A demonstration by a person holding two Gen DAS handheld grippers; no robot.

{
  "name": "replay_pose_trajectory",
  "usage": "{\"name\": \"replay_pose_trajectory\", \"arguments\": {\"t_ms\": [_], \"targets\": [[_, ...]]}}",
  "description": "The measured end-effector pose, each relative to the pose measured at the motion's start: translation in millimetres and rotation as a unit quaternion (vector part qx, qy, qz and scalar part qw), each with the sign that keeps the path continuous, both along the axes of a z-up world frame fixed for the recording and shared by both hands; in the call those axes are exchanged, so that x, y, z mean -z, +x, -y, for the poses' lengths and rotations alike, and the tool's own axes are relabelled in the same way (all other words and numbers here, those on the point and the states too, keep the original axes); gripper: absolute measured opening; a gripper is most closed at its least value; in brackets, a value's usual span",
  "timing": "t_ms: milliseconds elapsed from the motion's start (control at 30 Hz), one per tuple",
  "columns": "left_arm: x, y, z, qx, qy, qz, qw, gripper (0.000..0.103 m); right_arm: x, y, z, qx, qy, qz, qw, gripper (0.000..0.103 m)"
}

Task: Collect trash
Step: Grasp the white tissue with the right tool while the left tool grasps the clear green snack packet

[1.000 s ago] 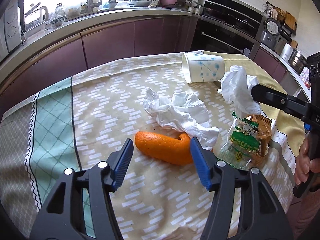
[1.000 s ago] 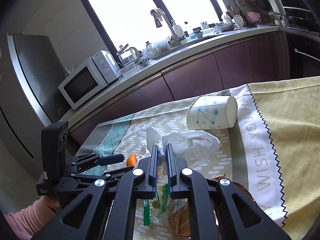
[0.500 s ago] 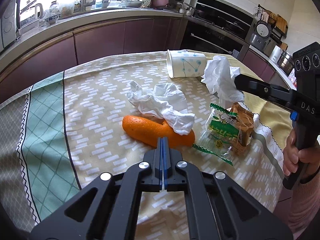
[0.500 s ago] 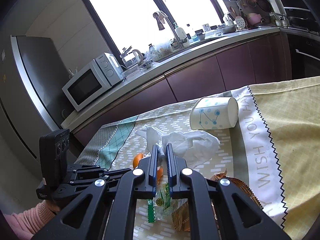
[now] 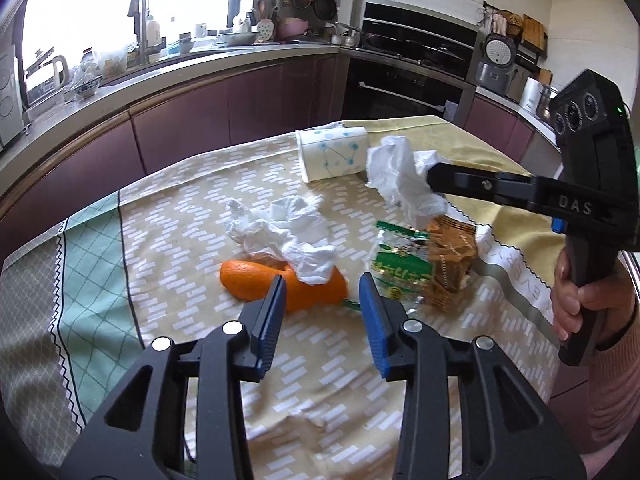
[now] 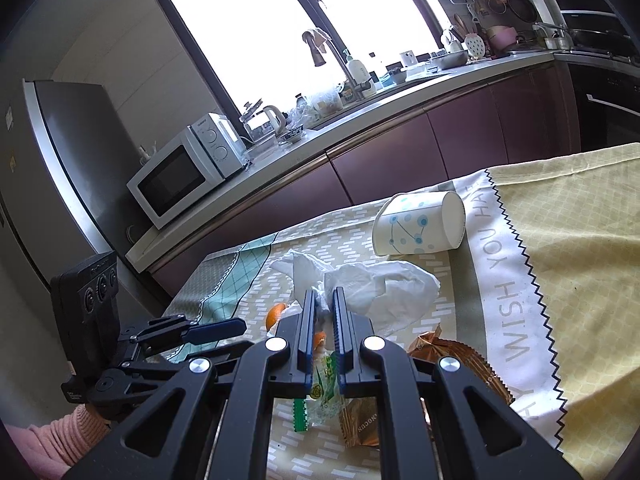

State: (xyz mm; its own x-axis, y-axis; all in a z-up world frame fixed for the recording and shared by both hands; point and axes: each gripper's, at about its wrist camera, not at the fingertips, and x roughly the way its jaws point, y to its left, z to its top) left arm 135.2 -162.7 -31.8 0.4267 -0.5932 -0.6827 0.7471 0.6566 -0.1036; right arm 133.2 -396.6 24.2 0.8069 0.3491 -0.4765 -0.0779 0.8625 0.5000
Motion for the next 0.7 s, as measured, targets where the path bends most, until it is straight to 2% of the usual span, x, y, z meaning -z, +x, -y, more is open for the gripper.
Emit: {"name": "replay_pose_trajectory", "arguments": {"t_ms": [100,200,300,400,533,700], "targets": [[0,-21,14,0.041,0.0,0.0,0.9992,0.038,0,-5,5,0.005,0.002,0.001,1.0,0.008],[8,-30,30,0.062,0.008,-0.025,0.9977,0.043,1,-8,9,0.007,0.005,0.001,1.0,0.008],[20,-30,35,0.053,0.016,-0.052,0.9971,0.043,2,-10,10,0.007,0.008,0.002,1.0,0.008],[27,-27,35,0.032,0.025,-0.057,0.9975,0.045,5,-10,12,0.006,0.012,0.001,1.0,0.008],[35,-19,37,0.026,0.021,-0.098,0.9946,0.046,10,-11,15,0.008,0.018,-0.001,1.0,0.008],[40,-13,46,0.018,0.01,-0.123,0.9922,0.044,15,-10,16,0.003,0.023,-0.006,1.0,0.008]]}}
